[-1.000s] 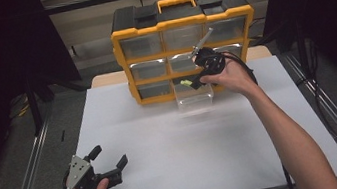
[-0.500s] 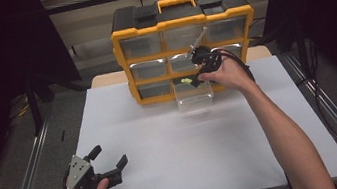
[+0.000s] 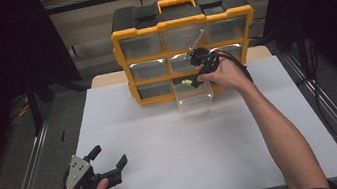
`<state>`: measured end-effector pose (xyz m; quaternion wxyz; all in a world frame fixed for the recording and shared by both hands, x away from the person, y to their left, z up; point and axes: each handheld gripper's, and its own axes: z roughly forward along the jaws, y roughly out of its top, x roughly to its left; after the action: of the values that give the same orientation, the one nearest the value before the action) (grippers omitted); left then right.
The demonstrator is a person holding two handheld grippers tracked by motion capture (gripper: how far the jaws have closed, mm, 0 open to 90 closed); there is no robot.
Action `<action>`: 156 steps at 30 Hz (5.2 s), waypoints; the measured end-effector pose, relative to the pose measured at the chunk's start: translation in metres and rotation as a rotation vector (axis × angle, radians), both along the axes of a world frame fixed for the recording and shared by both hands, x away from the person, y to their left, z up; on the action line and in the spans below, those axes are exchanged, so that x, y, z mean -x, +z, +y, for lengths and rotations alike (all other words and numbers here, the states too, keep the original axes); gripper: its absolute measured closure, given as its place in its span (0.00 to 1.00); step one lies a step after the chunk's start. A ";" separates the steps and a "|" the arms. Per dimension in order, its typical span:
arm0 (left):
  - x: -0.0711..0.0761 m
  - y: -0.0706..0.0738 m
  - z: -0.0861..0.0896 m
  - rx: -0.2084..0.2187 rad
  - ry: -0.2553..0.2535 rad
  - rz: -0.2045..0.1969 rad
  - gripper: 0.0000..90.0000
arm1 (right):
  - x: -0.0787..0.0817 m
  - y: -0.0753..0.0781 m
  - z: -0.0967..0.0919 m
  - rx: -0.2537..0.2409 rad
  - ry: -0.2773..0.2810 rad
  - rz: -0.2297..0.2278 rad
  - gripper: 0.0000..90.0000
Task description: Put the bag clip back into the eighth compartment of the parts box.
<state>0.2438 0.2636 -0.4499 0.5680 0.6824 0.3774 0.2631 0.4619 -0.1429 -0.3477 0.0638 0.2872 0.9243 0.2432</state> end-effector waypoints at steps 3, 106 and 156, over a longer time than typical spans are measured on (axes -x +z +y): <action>0.000 0.000 0.000 -0.001 0.003 0.000 0.04 | 0.000 -0.002 0.000 0.002 -0.004 -0.002 0.88; -0.001 0.000 0.003 -0.013 0.025 -0.001 0.05 | 0.128 -0.078 -0.073 -0.485 -0.426 -0.343 0.03; 0.002 0.000 0.003 -0.009 0.030 0.002 0.05 | 0.235 -0.110 -0.133 -0.532 -0.541 -0.422 0.04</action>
<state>0.2421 0.2665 -0.4498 0.5606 0.6795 0.3868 0.2727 0.2270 -0.2760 -0.4578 0.2365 0.4696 0.6874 0.5009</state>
